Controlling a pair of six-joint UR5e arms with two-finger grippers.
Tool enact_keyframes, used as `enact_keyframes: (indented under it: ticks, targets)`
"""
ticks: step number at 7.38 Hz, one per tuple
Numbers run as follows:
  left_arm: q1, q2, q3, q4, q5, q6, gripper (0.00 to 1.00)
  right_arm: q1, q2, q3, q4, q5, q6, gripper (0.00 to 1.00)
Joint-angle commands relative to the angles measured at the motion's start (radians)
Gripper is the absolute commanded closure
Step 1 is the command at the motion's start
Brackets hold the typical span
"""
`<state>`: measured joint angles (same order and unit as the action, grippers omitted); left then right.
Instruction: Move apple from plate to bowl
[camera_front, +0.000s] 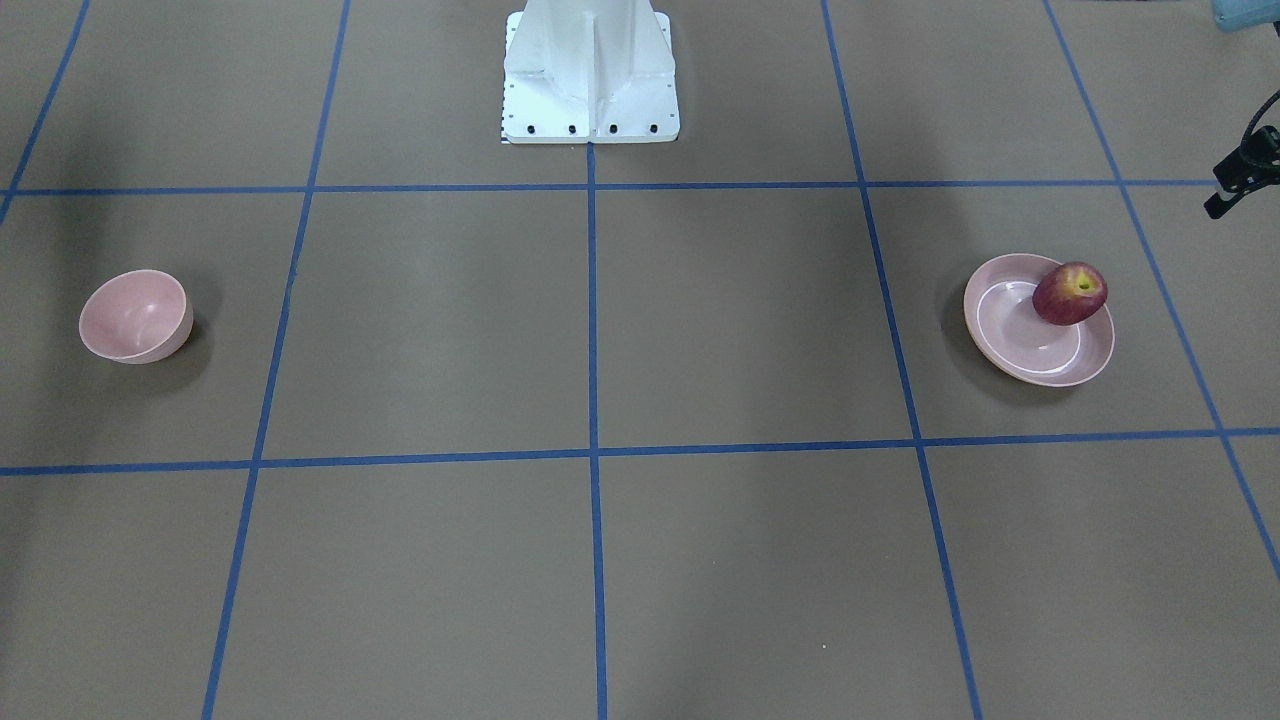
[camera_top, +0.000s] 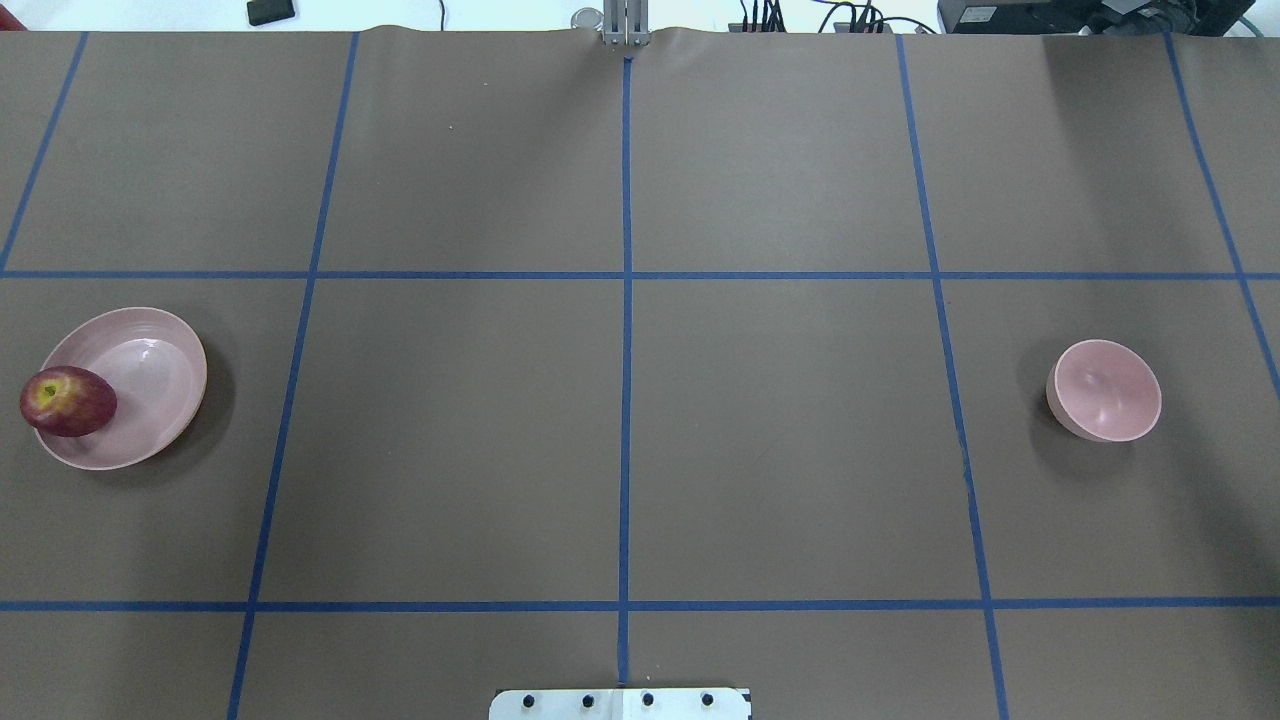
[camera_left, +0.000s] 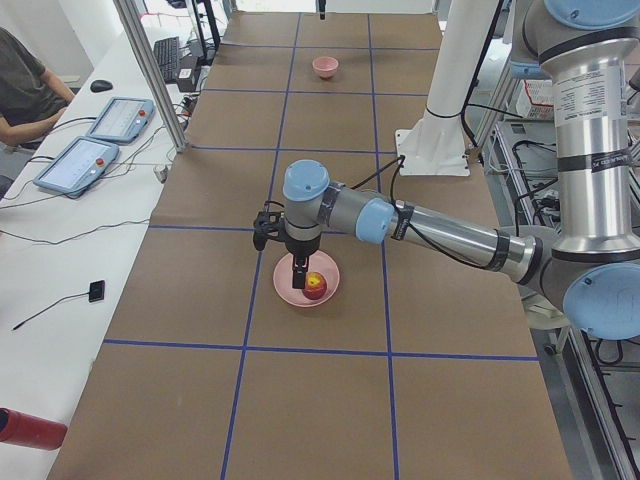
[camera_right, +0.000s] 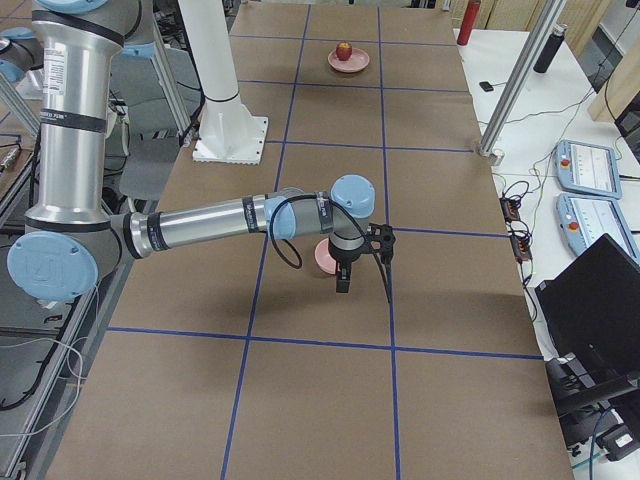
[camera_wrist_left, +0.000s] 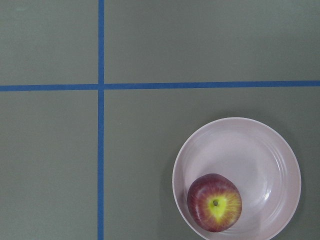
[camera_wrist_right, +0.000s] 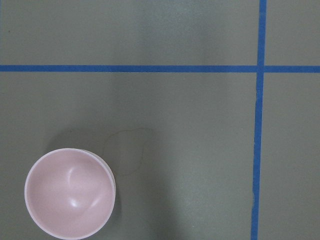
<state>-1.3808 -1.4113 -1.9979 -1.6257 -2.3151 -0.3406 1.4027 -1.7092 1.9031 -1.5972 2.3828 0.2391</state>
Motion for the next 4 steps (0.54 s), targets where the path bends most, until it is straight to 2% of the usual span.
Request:
enact_keyframes:
  ticks: [1, 4]
  targets:
    - [0.002, -0.002, -0.011, -0.003, -0.006, 0.014, 0.02, 0.007, -0.033, -0.007, 0.078, 0.003, 0.009, 0.00]
    - [0.002, -0.022, -0.024, 0.004, -0.010, -0.011, 0.02, 0.007, -0.033, -0.004, 0.079, 0.006, 0.012, 0.00]
